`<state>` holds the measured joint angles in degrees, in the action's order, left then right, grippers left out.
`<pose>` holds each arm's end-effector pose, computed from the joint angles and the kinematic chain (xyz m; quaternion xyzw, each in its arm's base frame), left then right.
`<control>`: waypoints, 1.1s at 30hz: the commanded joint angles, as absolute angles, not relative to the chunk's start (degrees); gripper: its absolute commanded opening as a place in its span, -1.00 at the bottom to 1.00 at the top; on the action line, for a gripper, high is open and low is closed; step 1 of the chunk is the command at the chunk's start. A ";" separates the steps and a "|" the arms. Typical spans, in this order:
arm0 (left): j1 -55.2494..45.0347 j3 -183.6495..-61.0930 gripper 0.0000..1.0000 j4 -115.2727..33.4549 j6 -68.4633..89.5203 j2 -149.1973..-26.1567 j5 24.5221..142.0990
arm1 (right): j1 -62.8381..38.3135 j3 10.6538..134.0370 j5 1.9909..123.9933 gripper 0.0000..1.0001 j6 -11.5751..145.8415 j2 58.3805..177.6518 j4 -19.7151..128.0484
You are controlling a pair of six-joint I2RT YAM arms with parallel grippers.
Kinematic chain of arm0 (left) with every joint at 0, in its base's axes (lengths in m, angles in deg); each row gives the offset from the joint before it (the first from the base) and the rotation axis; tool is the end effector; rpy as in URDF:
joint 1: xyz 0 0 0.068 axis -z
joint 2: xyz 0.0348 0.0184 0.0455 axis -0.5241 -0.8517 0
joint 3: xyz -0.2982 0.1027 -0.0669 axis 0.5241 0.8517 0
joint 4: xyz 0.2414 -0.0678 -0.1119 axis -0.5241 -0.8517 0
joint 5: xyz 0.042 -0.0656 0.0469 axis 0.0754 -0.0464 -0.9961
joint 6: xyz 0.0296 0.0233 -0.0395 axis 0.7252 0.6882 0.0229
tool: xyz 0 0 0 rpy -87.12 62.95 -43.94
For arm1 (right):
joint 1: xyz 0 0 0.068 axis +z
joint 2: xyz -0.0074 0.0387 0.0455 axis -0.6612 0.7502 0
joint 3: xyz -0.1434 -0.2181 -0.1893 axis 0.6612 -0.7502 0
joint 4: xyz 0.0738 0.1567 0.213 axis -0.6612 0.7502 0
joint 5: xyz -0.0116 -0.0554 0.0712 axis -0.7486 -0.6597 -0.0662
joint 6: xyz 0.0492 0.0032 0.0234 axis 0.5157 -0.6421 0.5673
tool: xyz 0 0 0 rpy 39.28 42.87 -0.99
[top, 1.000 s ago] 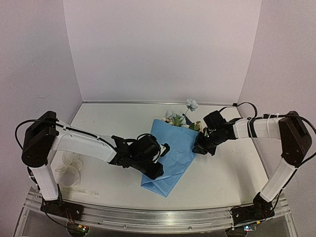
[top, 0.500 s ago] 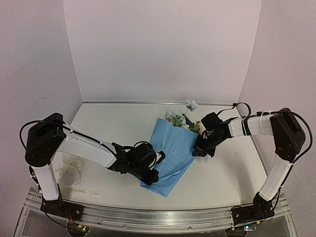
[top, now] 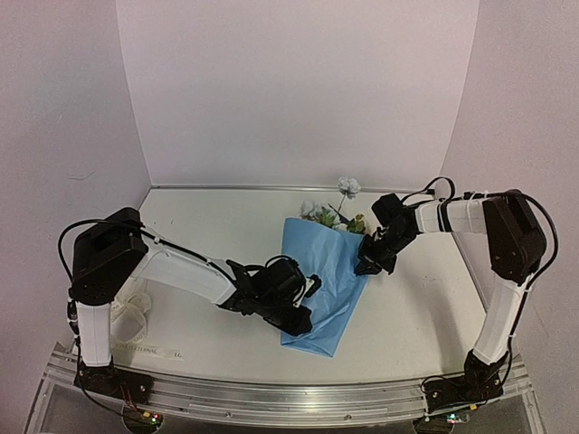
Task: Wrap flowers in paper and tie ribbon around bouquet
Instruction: Press the folded bouquet at the center of the board.
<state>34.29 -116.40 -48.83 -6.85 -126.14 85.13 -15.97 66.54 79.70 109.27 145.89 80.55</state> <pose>0.1704 -0.3967 0.1620 0.3258 0.8886 -0.2863 0.1496 0.3590 0.1873 0.1964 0.1522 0.9452 0.2866 0.0365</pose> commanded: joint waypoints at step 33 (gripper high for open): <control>34.40 -114.23 -0.75 -52.24 -8.88 -118.96 83.32 | 2.29 63.61 83.35 -0.63 118.34 138.34 83.71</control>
